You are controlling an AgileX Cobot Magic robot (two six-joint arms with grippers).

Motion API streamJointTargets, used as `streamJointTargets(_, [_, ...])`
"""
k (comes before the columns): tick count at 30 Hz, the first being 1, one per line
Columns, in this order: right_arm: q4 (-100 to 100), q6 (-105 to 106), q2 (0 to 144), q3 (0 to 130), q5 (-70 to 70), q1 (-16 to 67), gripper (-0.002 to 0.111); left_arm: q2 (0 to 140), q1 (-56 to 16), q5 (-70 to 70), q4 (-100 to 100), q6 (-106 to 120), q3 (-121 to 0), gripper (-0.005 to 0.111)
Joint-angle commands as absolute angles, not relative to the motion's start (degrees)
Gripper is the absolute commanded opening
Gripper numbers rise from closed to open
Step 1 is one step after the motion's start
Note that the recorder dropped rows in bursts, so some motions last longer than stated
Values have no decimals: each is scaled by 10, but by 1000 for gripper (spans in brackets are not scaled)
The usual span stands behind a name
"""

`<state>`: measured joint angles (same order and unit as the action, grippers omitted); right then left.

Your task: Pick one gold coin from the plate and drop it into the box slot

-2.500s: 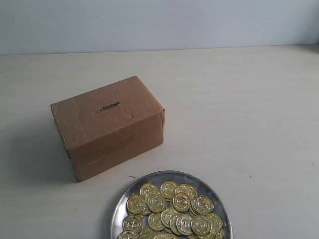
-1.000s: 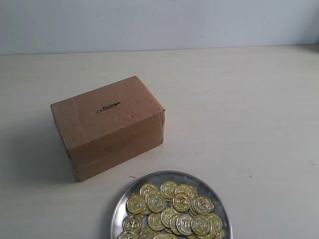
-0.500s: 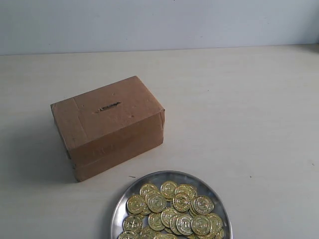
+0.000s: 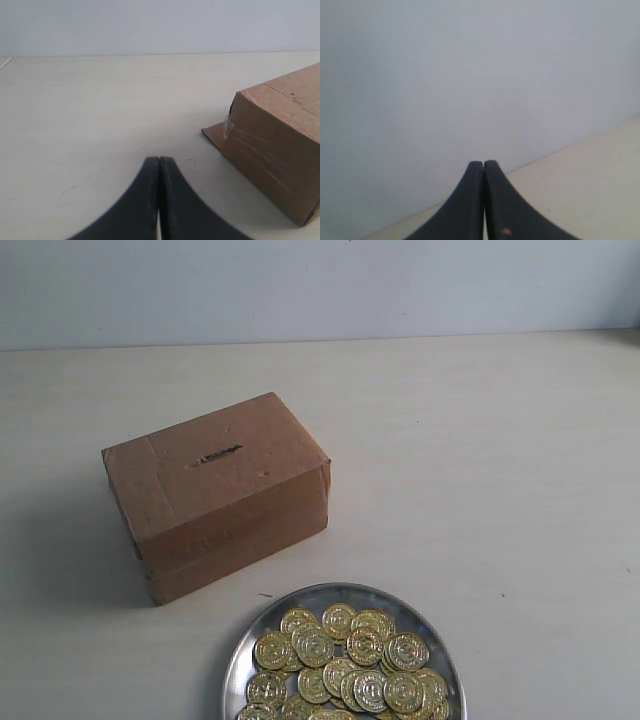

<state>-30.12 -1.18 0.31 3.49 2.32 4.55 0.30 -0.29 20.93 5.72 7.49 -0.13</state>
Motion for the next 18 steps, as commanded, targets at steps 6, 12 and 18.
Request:
streamJointTargets(6, [-296, 104, 54, 198, 246, 42, 0, 0, -6, 203, 62, 72, 0, 0])
streamJointTargets(12, [-296, 217, 151, 291, 354, 42, 0, 0, -6, 203, 62, 72, 0, 0])
streamJointTargets(18, [-296, 328, 266, 369, 451, 42, 0, 0, -6, 203, 62, 72, 0, 0])
